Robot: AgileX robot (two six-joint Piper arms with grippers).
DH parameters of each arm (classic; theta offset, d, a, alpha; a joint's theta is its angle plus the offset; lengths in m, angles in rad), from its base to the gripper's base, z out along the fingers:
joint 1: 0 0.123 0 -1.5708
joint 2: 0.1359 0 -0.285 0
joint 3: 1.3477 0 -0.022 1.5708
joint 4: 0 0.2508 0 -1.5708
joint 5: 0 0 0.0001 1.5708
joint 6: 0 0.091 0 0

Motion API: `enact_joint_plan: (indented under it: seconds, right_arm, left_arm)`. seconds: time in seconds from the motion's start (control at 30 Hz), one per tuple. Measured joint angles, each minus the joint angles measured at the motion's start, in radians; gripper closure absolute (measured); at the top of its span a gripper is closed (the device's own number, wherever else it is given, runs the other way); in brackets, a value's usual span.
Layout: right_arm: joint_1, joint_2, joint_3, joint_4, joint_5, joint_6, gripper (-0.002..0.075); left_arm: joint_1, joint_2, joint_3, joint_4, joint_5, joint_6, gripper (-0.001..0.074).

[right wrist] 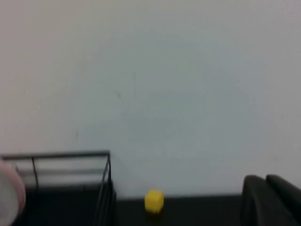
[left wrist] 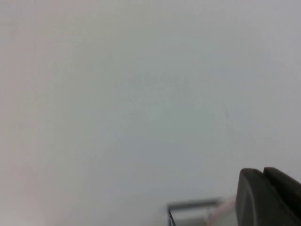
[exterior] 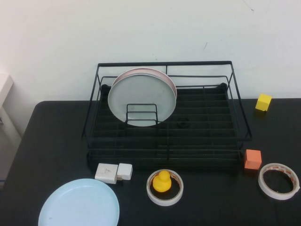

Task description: Place plate on rack

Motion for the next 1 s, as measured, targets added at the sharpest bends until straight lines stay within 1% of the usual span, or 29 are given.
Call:
enact_joint_plan:
  seconds: [0.07,0.17,0.27,0.37,0.43,0.53,0.63,0.7,0.77,0.87,1.0]
  right_arm:
    - [0.000,0.063,-0.066,0.048,0.086,-0.065,0.0728]
    - [0.000,0.173,-0.156,0.187,0.232,-0.245,0.0728]
    - [0.000,0.310,-0.227,0.357,0.397,-0.402,0.0728]
    - [0.000,0.445,-0.261,0.545,0.536,-0.532,0.0728]
    - [0.000,0.543,-0.264,0.675,0.612,-0.649,0.0728]
    - [0.000,0.679,-0.262,0.822,0.667,-0.808,0.0728]
    - [0.035,0.797,-0.260,0.878,0.652,-0.894,0.0727]
    - [0.091,0.870,-0.258,0.888,0.601,-0.913,0.0727]
    - [0.174,0.926,-0.258,0.902,0.531,-0.920,0.0727]
    - [0.341,1.017,-0.258,0.938,0.385,-0.925,0.0727]
    - [0.589,1.173,-0.260,1.025,0.159,-0.941,0.0727]
  left_arm:
    - [0.000,0.053,-0.006,-0.023,0.043,-0.028,0.0736]
    - [0.000,0.121,-0.006,-0.058,0.110,-0.144,0.0736]
    - [0.000,0.152,-0.006,-0.088,0.167,-0.281,0.0736]
    - [0.000,0.157,-0.006,-0.096,0.229,-0.342,0.0736]
    - [0.000,0.157,-0.006,-0.094,0.265,-0.355,0.0736]
    - [0.000,0.157,-0.006,-0.090,0.302,-0.366,0.0736]
    - [0.000,0.157,-0.006,-0.088,0.348,-0.368,0.0736]
    - [0.000,0.157,-0.006,-0.088,0.389,-0.368,0.0736]
    - [0.000,0.157,-0.006,-0.088,0.443,-0.368,0.0736]
    - [0.000,0.157,-0.006,-0.088,0.518,-0.368,0.0736]
    - [0.000,0.157,-0.006,-0.058,0.596,-0.394,0.0736]
